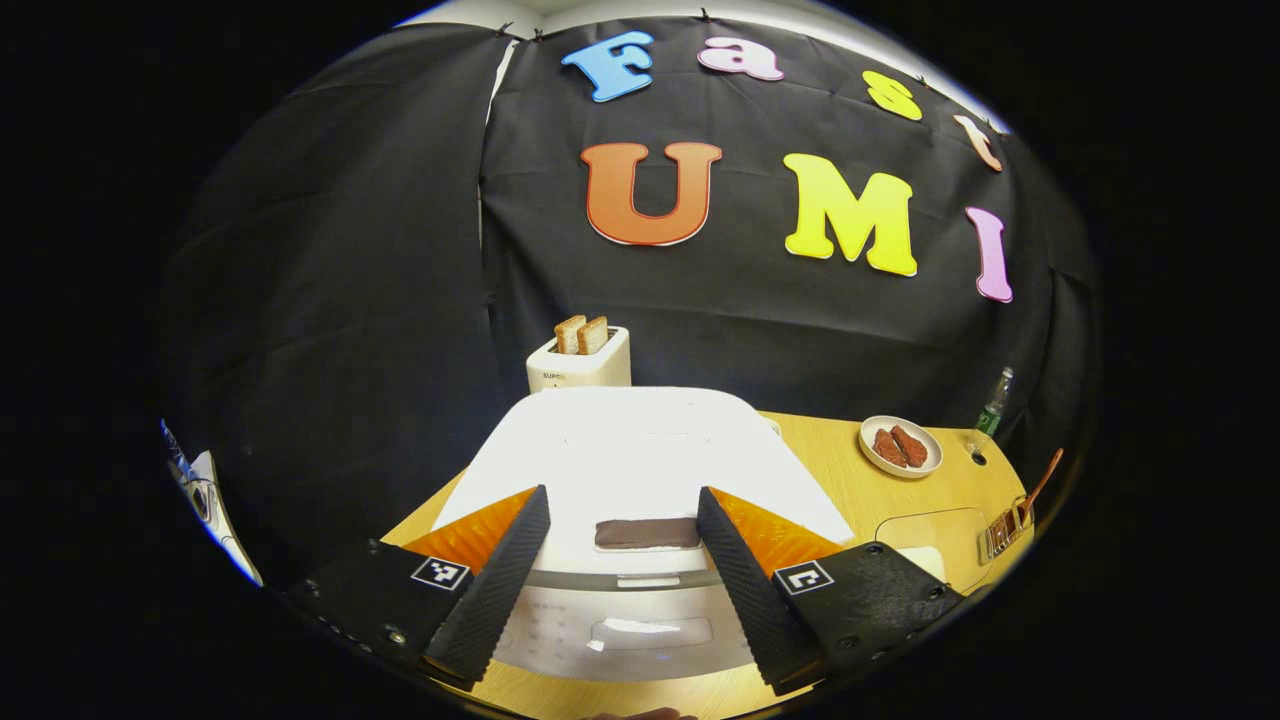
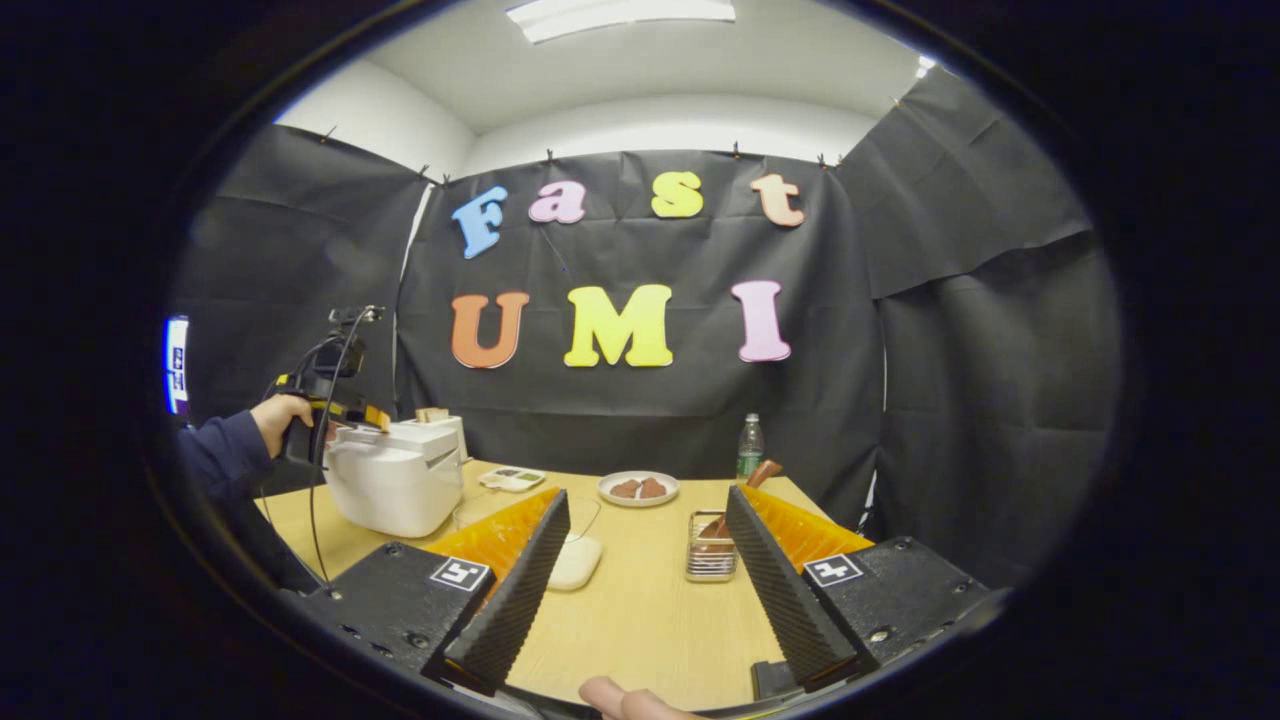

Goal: Close the left gripper, press the button to open the rice cooker; take a wooden spoon from the chopstick holder with the right hand, scoop a spoonful of rice and pour it into the rice cooker, then put the wooden spoon back into the chopstick holder.

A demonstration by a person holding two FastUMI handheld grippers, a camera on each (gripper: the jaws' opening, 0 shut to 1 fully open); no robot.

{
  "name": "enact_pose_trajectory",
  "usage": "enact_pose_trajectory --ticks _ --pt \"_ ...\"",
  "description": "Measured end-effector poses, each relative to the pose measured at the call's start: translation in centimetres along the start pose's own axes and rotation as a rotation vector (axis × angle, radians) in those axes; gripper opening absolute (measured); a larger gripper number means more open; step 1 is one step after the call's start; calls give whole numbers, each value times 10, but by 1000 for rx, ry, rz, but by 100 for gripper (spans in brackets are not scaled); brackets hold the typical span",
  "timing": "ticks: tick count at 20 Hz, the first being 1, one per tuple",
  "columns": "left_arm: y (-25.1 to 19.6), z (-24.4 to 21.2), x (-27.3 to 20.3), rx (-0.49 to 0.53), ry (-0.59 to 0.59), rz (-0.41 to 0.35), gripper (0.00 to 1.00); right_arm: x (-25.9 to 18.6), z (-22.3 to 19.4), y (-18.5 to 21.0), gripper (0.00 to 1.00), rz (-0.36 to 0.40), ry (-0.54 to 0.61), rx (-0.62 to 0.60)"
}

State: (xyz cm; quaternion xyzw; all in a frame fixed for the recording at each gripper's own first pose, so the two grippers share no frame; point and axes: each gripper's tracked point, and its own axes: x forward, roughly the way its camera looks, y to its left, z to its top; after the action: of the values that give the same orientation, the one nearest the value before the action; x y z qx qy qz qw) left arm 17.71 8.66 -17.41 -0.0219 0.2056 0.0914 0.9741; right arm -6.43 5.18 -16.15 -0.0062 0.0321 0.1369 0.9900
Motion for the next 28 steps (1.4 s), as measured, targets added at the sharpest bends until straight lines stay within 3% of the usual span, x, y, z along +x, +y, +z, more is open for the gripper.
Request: enact_pose_trajectory --ticks 8,11,20,24,27,28 --pt "-3 -8 0 13 -18 -5 96 -1 -3 2 99 -2 4 -4" --pt "-3 -21 6 21 33 -10 96 1 -7 4 99 -2 9 -4" --pt "-1 -14 6 14 -15 -37 96 7 -3 11 99 -5 6 -10" --pt "-11 6 -14 -50 -72 -106 93 16 5 9 99 -29 -9 -18" --pt "-2 27 -42 -41 -128 -92 93 19 21 9 95 -43 -28 -17" --pt "-5 38 -60 -41 -146 -93 93 20 27 9 100 -45 -38 -16"
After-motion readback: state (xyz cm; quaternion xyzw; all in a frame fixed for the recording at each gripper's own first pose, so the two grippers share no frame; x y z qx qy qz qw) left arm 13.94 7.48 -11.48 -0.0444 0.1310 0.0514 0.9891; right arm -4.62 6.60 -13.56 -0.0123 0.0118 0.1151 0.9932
